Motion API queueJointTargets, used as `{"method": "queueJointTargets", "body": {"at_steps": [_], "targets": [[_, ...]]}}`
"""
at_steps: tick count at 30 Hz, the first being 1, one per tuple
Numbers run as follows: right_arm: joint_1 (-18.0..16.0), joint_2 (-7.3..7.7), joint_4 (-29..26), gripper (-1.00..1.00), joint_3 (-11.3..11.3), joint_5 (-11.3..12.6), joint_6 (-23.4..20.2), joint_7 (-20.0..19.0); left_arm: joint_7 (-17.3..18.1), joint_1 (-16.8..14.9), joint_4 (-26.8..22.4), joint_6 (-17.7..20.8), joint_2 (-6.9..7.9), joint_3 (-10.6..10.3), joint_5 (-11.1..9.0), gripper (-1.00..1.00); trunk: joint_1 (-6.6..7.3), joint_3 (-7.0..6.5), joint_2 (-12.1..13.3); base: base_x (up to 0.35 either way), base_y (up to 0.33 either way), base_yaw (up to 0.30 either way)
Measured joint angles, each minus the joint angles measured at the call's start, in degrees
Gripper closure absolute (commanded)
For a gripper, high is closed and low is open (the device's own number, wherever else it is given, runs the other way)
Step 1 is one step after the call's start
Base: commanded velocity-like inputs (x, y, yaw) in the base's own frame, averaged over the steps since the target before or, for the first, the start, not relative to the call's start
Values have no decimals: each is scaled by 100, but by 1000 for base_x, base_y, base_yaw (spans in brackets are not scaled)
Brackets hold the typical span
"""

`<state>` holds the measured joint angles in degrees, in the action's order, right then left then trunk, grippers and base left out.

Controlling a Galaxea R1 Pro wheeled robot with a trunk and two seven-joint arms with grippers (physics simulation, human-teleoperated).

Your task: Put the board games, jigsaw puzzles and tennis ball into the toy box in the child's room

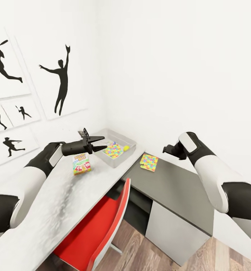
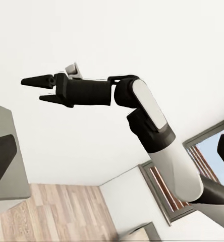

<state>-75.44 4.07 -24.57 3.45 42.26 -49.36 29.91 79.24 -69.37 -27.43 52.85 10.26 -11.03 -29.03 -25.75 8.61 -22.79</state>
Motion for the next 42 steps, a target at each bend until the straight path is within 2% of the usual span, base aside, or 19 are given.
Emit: {"method": "queueJointTargets", "body": {"at_steps": [42], "targets": [[44,27,45,-100,-3,6,18,-93,-17,9,18,-34,34,0,17,-100,-1,-62,0,-58,68,-277]]}}
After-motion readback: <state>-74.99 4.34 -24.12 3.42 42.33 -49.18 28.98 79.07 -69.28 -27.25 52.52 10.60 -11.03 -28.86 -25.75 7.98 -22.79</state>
